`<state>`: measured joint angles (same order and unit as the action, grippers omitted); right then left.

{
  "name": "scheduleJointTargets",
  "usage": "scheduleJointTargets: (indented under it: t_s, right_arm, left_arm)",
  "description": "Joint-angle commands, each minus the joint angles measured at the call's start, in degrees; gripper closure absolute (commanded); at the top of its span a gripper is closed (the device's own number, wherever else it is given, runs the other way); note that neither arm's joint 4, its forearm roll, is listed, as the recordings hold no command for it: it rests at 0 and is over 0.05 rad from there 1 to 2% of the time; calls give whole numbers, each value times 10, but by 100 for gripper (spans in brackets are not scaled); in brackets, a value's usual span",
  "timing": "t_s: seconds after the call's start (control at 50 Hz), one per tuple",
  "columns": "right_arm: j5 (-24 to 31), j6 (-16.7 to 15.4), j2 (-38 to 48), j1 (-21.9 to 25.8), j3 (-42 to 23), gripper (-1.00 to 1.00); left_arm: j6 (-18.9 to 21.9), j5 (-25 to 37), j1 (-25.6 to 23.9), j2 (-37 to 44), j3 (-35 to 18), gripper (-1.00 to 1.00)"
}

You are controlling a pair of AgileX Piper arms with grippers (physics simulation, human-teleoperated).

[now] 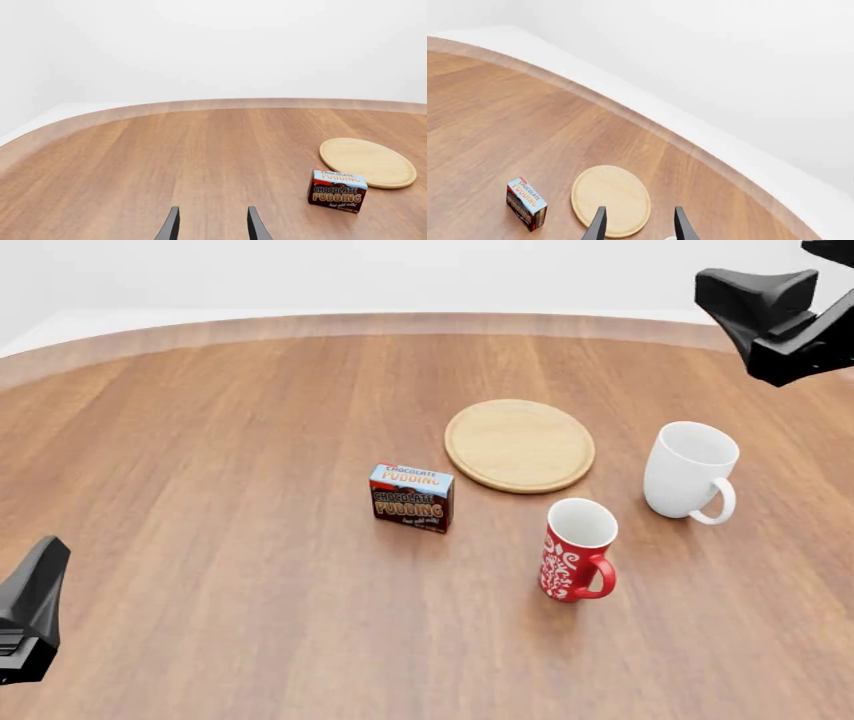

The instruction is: Put the chocolate pudding to the left of the plate.

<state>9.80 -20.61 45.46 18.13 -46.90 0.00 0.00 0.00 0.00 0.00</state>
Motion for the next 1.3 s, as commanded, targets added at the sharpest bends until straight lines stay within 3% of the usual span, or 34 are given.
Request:
scheduleJointTargets:
  t_s: [0.02, 0.2, 0.48, 1.3]
  right_arm:
    - [32, -89, 131, 42, -102, -100]
    - [56, -138, 208, 68, -132, -100]
    - [60, -170, 308, 95, -152, -100]
    - [-25, -162, 462, 154, -120, -100]
  left_arm:
    - [0, 0, 0, 0, 0, -100]
    - [0, 0, 0, 0, 0, -100]
    - [0, 0, 0, 0, 0, -100]
    - [0, 0, 0, 0, 0, -100]
